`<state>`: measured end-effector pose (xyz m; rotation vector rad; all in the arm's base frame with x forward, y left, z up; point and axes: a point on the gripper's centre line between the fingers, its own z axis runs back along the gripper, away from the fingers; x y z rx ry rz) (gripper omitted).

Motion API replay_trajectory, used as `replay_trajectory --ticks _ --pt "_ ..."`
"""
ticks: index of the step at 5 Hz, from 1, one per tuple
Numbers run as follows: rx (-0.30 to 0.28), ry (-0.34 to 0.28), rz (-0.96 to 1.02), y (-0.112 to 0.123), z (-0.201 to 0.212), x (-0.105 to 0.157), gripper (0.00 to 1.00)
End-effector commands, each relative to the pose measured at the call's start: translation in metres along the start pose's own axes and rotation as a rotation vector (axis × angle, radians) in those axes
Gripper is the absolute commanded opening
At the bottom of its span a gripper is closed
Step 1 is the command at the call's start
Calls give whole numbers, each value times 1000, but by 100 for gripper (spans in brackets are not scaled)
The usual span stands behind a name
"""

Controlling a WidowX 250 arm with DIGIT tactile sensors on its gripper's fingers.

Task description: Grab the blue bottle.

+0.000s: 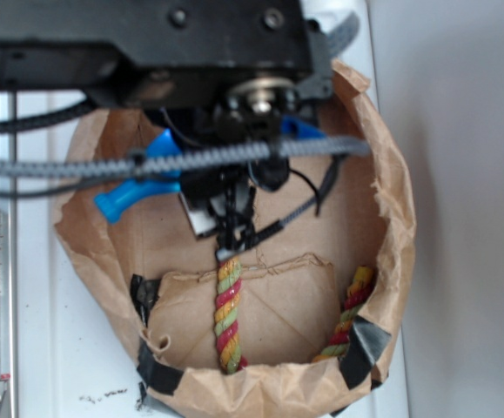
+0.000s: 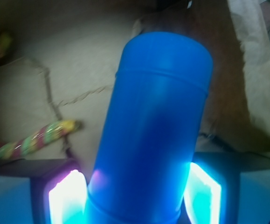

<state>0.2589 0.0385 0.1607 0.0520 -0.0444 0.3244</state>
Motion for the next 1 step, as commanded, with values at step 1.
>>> replay_trajectory --ticks 1 --pt "-65 -106 13 -16 54 7 0"
